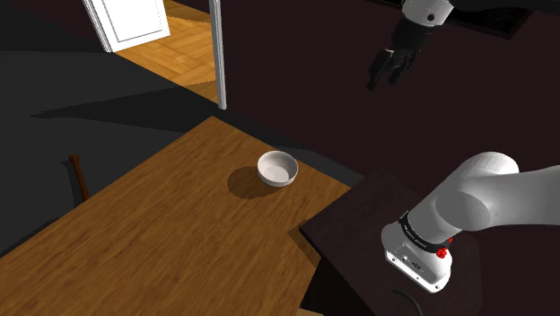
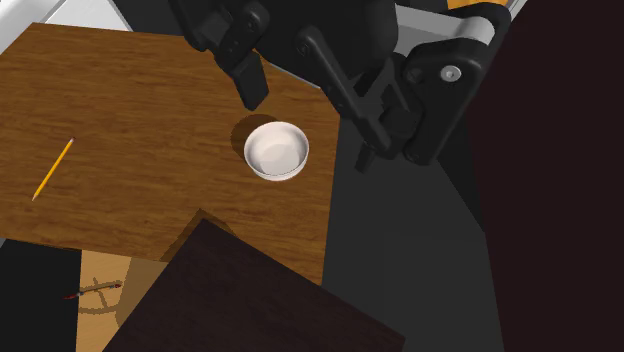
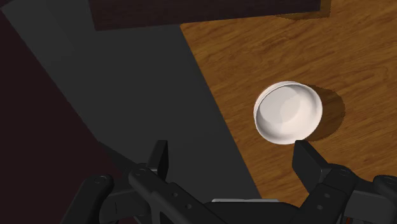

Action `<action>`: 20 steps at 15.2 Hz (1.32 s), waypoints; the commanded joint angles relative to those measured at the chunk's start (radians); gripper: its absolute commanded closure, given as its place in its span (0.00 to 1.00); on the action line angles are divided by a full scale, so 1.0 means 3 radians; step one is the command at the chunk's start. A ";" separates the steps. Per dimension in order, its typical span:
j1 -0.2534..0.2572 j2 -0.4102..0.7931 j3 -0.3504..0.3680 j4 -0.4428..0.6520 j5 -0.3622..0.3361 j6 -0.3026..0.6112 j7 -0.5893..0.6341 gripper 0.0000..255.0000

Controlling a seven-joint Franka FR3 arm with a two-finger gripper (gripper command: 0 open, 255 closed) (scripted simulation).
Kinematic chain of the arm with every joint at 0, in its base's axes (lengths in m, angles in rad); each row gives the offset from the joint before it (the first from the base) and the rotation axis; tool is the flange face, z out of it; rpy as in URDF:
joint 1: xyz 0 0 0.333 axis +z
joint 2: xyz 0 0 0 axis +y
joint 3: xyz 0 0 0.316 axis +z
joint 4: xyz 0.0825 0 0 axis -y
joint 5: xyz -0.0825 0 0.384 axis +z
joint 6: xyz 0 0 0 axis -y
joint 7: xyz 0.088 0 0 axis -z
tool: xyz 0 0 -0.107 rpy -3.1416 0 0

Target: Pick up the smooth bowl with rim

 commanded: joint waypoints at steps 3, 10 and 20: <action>0.0012 0.0040 0.0018 -0.0190 0.0045 0.0241 0.0038 0.00; 0.0077 0.0371 0.0094 -0.0723 0.0221 0.1149 0.0148 0.00; 0.0249 0.1410 0.0198 -0.1050 0.0552 0.2590 0.0206 0.00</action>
